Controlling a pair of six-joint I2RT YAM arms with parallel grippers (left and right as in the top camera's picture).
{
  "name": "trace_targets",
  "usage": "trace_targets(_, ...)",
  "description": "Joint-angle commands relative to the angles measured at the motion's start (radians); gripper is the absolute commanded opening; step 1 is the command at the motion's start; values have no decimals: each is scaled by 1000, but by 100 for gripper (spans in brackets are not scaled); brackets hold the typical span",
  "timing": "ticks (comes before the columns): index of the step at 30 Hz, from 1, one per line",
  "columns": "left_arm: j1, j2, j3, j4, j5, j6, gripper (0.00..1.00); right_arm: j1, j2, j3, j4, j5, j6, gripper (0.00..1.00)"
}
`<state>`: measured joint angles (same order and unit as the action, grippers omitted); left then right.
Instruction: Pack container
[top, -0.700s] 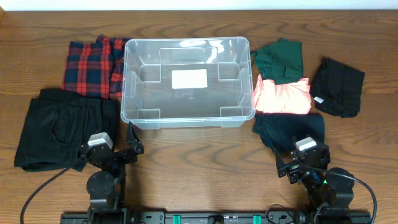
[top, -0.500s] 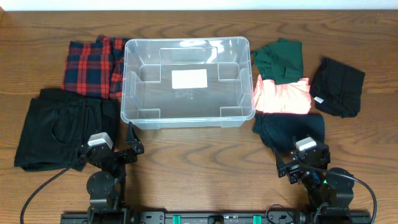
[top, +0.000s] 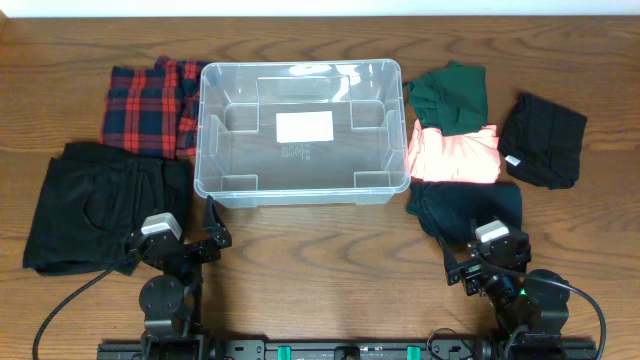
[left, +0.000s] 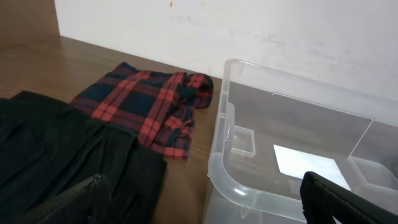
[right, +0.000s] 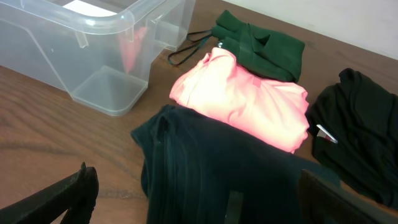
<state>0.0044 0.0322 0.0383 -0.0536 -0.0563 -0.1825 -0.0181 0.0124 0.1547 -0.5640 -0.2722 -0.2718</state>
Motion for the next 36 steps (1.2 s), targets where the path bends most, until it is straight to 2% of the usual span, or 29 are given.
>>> trace_targets(1, -4, -9, -34, -12, -8, 10, 98, -14, -7, -3, -1, 3, 13, 99)
trace_targets(19, -3, -9, -34, -12, 33, 3, 98, -14, -7, -3, 0, 3, 13, 99)
trace_targets(23, -3, -2, 7, -54, 32, 2, 98, -14, -7, -3, -1, 3, 13, 99)
trace_targets(28, -3, 101, 180, -164, -96, -47, 98, -14, -7, -3, -1, 3, 13, 99)
trace_targets(32, -3, 303, 408, -284, -226, -87, 98, -14, -7, -3, -1, 3, 13, 99)
trace_targets(36, 4, 586, 679, -415, -248, -89, 98, -14, -7, -3, -1, 3, 13, 99)
